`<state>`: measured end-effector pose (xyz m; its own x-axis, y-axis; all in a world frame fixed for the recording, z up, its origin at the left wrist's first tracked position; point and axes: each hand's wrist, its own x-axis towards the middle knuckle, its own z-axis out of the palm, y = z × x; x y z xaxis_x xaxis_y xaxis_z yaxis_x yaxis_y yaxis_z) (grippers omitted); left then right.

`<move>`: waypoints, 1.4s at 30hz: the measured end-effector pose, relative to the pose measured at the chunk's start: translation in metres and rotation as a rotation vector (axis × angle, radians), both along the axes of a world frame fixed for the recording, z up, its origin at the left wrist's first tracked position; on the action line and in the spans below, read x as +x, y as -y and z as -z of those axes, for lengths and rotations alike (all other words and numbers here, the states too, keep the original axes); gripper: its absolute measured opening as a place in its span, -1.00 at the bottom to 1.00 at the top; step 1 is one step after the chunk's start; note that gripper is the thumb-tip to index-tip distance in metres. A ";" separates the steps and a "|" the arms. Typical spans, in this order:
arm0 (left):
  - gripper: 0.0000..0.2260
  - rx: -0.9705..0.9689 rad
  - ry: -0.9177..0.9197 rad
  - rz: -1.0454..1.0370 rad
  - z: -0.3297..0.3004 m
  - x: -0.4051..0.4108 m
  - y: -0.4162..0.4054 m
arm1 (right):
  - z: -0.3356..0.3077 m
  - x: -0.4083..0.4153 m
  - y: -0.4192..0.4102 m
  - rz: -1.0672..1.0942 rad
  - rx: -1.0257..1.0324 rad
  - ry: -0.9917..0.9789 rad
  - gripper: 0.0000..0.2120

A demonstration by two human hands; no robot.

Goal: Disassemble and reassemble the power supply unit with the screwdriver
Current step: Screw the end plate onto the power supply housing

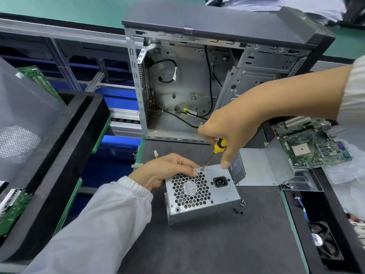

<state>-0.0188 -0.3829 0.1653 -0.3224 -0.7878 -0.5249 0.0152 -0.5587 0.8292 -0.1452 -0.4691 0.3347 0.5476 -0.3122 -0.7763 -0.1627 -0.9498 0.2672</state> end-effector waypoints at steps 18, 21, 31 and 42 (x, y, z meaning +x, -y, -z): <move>-0.79 -0.007 0.002 -0.004 0.000 0.000 0.000 | -0.003 -0.006 -0.019 -0.505 -0.235 -0.019 -0.87; -0.81 -0.012 0.005 -0.002 -0.001 0.000 0.001 | -0.014 -0.023 -0.018 -1.022 -0.382 0.076 -0.82; -0.81 -0.005 -0.010 -0.010 -0.001 -0.002 0.003 | 0.002 0.003 0.006 1.530 0.401 -0.042 -0.67; -0.79 -0.030 -0.010 -0.008 0.001 -0.001 0.003 | -0.016 -0.016 -0.028 -1.071 -0.376 0.034 -0.85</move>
<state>-0.0197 -0.3859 0.1646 -0.3209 -0.8058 -0.4977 0.0277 -0.5332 0.8455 -0.1611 -0.4406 0.3511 0.6920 0.1196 -0.7119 0.6725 -0.4652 0.5756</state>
